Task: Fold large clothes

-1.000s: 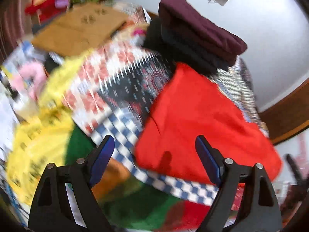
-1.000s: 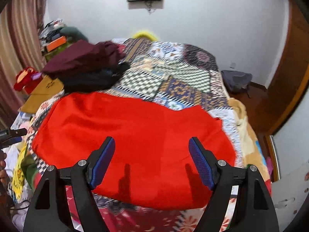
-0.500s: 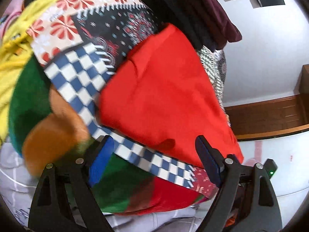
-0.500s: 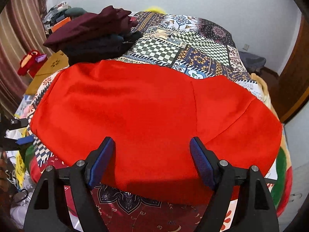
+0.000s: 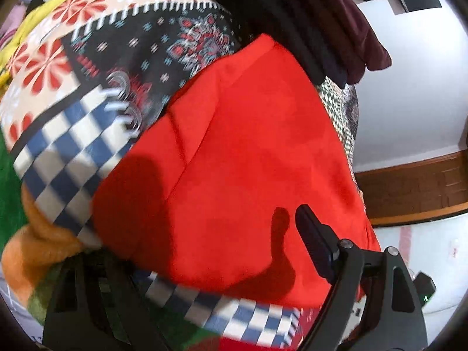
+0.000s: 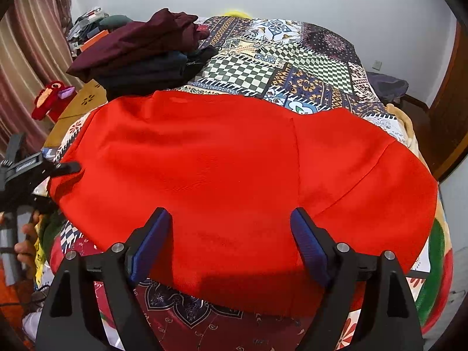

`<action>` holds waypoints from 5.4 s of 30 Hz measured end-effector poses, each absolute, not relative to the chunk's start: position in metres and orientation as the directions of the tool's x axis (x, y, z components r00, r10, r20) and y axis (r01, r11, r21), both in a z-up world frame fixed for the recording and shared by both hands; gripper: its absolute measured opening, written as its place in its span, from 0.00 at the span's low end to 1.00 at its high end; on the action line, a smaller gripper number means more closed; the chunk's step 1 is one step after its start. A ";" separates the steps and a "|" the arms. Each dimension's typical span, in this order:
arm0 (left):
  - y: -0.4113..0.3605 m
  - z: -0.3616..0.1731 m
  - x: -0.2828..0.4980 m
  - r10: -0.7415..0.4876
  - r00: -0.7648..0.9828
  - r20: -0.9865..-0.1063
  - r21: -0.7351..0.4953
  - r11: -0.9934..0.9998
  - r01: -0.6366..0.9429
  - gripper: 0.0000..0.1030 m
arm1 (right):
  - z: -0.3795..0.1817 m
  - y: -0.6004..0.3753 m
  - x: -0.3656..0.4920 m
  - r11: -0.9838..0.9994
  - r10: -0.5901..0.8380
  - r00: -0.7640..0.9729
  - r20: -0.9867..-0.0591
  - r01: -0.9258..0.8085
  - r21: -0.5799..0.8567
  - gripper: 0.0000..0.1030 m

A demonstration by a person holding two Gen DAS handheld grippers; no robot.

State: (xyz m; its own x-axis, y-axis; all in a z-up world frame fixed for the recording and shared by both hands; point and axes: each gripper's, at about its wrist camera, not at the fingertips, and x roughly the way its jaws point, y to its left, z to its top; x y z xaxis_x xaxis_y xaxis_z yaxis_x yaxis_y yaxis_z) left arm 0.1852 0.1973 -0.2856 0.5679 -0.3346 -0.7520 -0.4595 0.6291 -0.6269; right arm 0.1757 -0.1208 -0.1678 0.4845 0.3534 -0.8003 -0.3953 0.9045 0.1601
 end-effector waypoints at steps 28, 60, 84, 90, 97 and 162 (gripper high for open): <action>0.188 -0.141 0.168 0.149 0.810 -0.567 -0.391 0.816 -0.425 0.11 | -0.175 0.011 0.207 0.762 0.522 0.261 -0.812 -0.570 0.307 0.83; -0.069 -0.227 0.302 -0.236 0.474 -0.848 -0.168 0.969 0.182 0.52 | -0.147 -0.236 0.236 0.941 0.334 0.556 -0.761 -0.145 0.307 0.81; 0.069 -0.222 0.241 -0.073 0.541 -0.838 -0.076 0.997 0.015 0.81 | -0.151 -0.119 0.245 0.894 0.326 0.478 -0.816 -0.436 0.101 0.81; 0.070 -0.229 0.236 -0.115 0.541 -0.833 -0.132 0.991 0.008 0.81 | -0.178 -0.168 0.236 0.909 0.324 0.391 -0.862 -0.382 0.169 0.81; 0.073 -0.235 0.225 -0.134 0.545 -0.828 -0.185 0.982 -0.040 0.83 | -0.180 -0.181 0.200 0.917 0.281 0.446 -0.850 -0.387 0.100 0.82; 0.096 -0.234 0.273 -0.226 0.472 -0.852 -0.303 0.948 -0.093 0.93 | -0.216 -0.177 0.308 0.797 0.580 0.086 -0.810 -0.264 0.543 0.82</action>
